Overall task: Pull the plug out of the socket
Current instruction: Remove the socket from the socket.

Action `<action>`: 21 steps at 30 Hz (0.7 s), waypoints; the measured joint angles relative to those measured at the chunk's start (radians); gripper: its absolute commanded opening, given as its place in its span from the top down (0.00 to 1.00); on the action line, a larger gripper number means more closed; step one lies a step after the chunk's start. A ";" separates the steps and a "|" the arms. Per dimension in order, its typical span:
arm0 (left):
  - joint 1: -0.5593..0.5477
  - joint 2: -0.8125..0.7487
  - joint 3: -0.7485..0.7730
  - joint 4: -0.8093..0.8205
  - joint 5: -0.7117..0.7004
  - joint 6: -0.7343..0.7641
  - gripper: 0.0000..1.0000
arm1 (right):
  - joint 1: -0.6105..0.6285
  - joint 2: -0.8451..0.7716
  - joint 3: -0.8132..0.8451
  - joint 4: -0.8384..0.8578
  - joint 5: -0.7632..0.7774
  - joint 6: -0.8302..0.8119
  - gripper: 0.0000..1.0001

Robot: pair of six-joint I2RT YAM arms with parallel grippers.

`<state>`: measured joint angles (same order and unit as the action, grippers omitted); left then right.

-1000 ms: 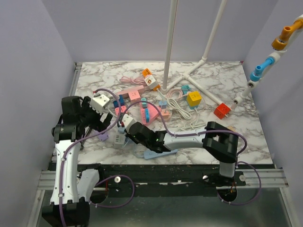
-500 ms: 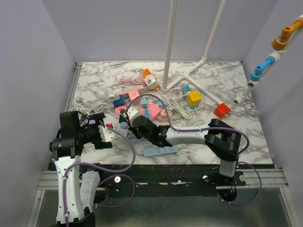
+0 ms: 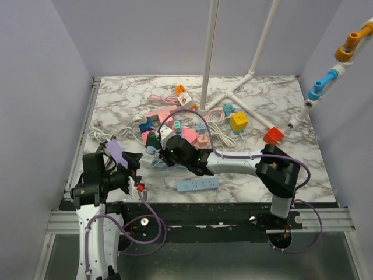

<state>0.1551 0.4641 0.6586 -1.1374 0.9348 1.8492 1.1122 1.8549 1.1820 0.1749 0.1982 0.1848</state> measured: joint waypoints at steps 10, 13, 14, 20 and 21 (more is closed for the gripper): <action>-0.015 0.173 0.001 0.065 0.021 0.066 0.11 | -0.001 0.000 0.001 0.001 -0.028 0.013 0.99; -0.027 0.202 -0.002 0.102 0.029 0.061 0.18 | -0.001 0.000 0.001 0.003 -0.031 0.019 0.99; -0.031 0.206 -0.006 0.126 0.032 0.055 0.20 | -0.001 0.000 0.001 0.003 -0.032 0.021 0.99; -0.085 0.241 -0.022 0.207 0.036 0.024 0.35 | -0.001 0.000 0.001 0.003 -0.039 0.029 0.99; -0.095 0.254 -0.021 0.208 0.034 0.024 0.35 | -0.002 0.000 0.001 0.003 -0.040 0.029 0.99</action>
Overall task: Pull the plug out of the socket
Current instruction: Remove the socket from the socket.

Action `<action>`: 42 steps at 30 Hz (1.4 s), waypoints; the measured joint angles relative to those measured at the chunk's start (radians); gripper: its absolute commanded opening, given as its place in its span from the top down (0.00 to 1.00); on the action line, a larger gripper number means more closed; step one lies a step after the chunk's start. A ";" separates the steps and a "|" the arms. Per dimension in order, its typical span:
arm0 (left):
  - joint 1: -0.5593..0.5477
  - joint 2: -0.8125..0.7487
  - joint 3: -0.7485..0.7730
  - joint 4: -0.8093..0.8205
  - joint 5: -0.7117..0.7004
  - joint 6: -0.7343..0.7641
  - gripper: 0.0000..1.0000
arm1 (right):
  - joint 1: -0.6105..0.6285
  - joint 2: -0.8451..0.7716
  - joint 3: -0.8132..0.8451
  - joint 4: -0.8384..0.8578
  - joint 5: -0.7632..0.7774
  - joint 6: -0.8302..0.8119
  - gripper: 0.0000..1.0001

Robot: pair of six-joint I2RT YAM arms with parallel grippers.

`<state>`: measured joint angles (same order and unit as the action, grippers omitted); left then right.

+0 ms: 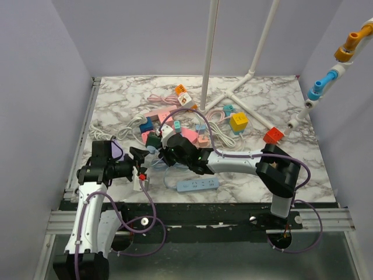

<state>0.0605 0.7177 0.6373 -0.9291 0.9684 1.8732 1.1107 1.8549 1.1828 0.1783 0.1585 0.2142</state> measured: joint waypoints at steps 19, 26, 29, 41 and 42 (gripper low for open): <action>-0.050 0.125 0.018 0.000 -0.105 0.036 0.56 | -0.003 0.000 0.000 0.001 -0.026 0.011 0.99; -0.055 0.127 0.007 0.041 -0.112 0.018 0.57 | -0.006 0.000 0.000 0.002 -0.031 0.023 0.99; -0.055 0.127 0.002 0.048 -0.113 0.019 0.67 | -0.006 0.000 0.000 0.003 -0.034 0.028 0.99; -0.056 0.116 -0.003 0.026 -0.126 0.090 1.00 | -0.005 0.000 0.000 0.006 0.000 0.029 0.99; -0.056 0.112 -0.003 0.020 -0.129 0.097 1.00 | -0.003 0.000 0.000 0.006 0.005 0.029 0.99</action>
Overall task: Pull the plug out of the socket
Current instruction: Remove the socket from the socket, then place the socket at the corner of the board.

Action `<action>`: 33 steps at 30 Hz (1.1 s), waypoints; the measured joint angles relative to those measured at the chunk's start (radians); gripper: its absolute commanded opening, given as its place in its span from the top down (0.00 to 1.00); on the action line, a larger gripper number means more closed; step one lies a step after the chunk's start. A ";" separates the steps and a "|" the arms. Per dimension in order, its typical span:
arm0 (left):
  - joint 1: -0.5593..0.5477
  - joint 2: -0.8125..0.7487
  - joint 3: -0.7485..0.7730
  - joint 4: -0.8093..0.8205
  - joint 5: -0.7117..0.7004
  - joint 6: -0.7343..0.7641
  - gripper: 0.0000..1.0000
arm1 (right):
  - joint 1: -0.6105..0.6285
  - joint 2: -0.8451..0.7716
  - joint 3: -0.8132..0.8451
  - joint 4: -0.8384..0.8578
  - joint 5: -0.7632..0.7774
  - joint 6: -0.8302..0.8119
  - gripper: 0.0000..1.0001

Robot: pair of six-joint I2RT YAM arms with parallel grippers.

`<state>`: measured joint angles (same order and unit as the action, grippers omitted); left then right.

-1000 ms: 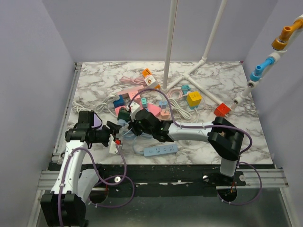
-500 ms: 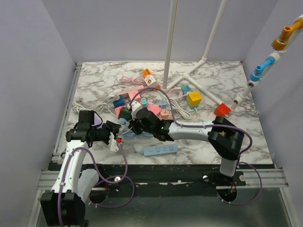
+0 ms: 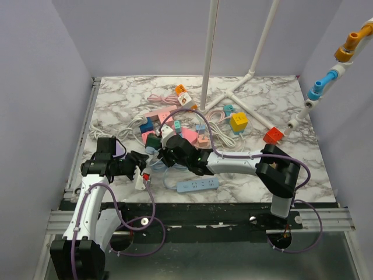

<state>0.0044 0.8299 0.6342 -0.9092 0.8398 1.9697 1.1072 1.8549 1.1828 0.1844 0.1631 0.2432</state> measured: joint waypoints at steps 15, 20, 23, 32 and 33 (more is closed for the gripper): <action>0.001 -0.106 -0.070 -0.097 -0.077 0.082 1.00 | -0.077 0.000 -0.003 0.058 0.041 0.052 0.99; 0.001 -0.093 -0.070 -0.087 -0.076 0.081 1.00 | -0.068 -0.018 -0.030 0.066 0.029 0.056 0.99; 0.001 -0.106 -0.089 -0.048 -0.073 0.068 1.00 | -0.062 -0.068 -0.074 0.058 0.029 0.056 0.91; -0.016 -0.137 -0.139 0.039 -0.071 -0.008 1.00 | -0.056 -0.147 -0.093 -0.025 -0.022 0.063 0.00; -0.020 -0.134 -0.139 0.043 -0.071 -0.019 1.00 | -0.052 -0.147 -0.094 -0.041 -0.023 0.063 0.00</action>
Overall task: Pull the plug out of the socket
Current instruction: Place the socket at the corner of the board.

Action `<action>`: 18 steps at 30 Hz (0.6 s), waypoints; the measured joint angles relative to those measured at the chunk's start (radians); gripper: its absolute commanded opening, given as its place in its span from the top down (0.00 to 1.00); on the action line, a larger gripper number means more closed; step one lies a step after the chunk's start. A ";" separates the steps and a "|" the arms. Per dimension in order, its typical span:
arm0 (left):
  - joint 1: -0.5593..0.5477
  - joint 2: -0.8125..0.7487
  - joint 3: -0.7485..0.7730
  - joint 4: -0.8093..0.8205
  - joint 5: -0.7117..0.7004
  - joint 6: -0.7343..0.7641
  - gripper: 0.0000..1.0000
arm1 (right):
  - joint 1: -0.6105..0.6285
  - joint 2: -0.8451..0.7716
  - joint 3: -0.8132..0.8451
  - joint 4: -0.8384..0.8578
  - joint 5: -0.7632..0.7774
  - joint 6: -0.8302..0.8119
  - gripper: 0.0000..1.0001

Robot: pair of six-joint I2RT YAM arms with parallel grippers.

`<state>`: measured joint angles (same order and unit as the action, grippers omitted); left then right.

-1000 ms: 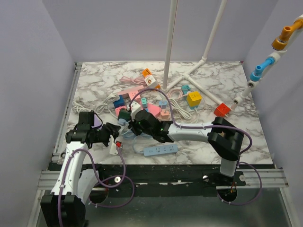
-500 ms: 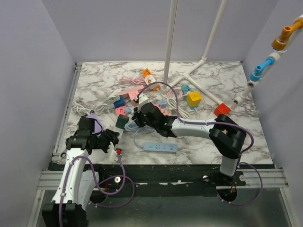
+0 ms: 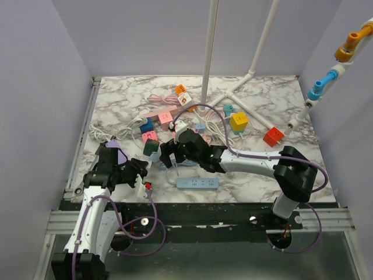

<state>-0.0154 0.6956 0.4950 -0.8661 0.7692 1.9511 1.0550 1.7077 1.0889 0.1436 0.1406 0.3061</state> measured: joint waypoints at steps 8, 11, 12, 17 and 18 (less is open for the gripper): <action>-0.006 0.010 0.004 0.031 0.002 -0.070 1.00 | 0.015 -0.106 -0.014 -0.122 0.031 0.012 0.00; -0.006 0.018 0.014 0.037 0.004 -0.101 1.00 | 0.015 -0.232 -0.011 -0.194 0.065 0.016 0.00; -0.007 0.023 0.019 0.039 0.005 -0.114 1.00 | 0.015 -0.275 -0.008 -0.220 0.082 0.016 0.00; -0.007 0.036 0.035 0.068 0.009 -0.192 1.00 | 0.014 -0.453 0.029 -0.360 0.154 0.019 0.00; -0.008 0.037 0.035 0.072 0.010 -0.204 1.00 | 0.015 -0.480 0.035 -0.385 0.155 0.024 0.00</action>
<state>-0.0235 0.7326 0.5301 -0.7937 0.7788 1.7470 1.0698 1.2282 1.1240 -0.2417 0.2958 0.3298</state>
